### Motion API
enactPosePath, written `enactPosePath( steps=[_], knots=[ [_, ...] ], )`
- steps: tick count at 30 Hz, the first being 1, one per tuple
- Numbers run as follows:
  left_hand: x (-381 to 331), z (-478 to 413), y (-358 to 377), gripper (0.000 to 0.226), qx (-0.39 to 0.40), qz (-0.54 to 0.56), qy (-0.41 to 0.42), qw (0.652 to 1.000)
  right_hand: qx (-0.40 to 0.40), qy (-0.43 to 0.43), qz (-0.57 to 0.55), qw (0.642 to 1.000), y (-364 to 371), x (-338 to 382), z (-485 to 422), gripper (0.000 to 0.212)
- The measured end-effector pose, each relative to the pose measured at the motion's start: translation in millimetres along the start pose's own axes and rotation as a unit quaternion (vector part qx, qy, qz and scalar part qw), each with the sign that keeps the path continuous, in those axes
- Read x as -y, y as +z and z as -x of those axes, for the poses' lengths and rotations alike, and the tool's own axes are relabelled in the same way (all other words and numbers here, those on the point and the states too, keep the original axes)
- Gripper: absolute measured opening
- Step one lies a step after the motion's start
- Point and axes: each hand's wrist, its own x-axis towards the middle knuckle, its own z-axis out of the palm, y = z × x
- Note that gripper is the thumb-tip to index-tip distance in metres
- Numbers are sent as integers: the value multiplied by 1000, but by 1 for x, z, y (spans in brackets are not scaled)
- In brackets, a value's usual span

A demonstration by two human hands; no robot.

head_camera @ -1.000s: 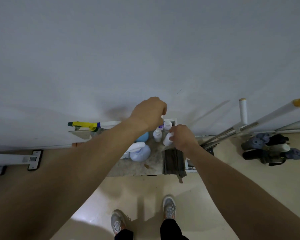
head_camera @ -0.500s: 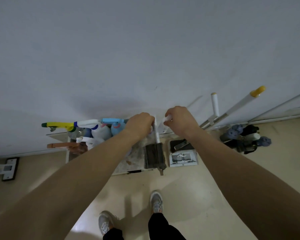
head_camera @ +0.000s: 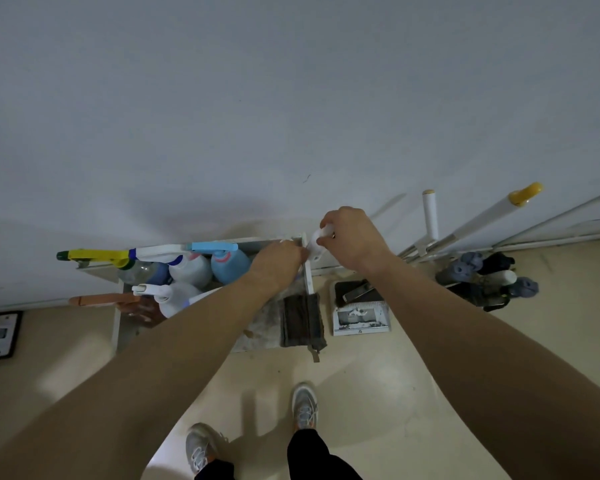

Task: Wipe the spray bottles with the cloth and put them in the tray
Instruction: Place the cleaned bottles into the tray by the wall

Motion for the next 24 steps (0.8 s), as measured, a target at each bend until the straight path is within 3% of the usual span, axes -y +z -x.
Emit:
enactPosePath(
  steps=[13, 24],
  knots=[
    [43, 45, -52, 19, -107, 81, -35, 990, -16, -61, -16, 998, -37, 54, -23, 29],
    [85, 65, -84, 15, -168, 113, -106, 974, 79, -54, 26, 995, 39, 74, -61, 29]
  ],
)
